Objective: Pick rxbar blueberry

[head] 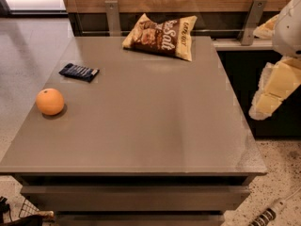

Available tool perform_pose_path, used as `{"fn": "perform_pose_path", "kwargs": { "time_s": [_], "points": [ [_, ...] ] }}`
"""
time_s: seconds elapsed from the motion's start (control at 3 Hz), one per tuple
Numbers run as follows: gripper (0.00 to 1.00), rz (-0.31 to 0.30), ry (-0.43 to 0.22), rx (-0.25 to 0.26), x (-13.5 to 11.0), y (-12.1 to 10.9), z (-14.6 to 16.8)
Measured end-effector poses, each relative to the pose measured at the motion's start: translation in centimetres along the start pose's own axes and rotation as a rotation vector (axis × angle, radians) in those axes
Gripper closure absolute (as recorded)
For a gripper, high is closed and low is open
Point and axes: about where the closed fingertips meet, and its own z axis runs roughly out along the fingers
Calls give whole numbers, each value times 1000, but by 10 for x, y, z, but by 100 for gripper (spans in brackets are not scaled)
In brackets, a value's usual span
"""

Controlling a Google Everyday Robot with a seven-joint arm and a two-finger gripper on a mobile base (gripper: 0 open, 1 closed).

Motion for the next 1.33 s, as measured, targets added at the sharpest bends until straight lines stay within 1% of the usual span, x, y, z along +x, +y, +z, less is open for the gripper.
{"fn": "perform_pose_path", "kwargs": {
  "time_s": [0.33, 0.67, 1.0, 1.33],
  "points": [
    [0, 34, -218, 37, -41, -33, 25],
    [0, 56, -396, 58, -80, -57, 46],
    [0, 81, -523, 50, -112, -68, 69],
    [0, 114, -631, 33, -136, -75, 92]
  ]
}}
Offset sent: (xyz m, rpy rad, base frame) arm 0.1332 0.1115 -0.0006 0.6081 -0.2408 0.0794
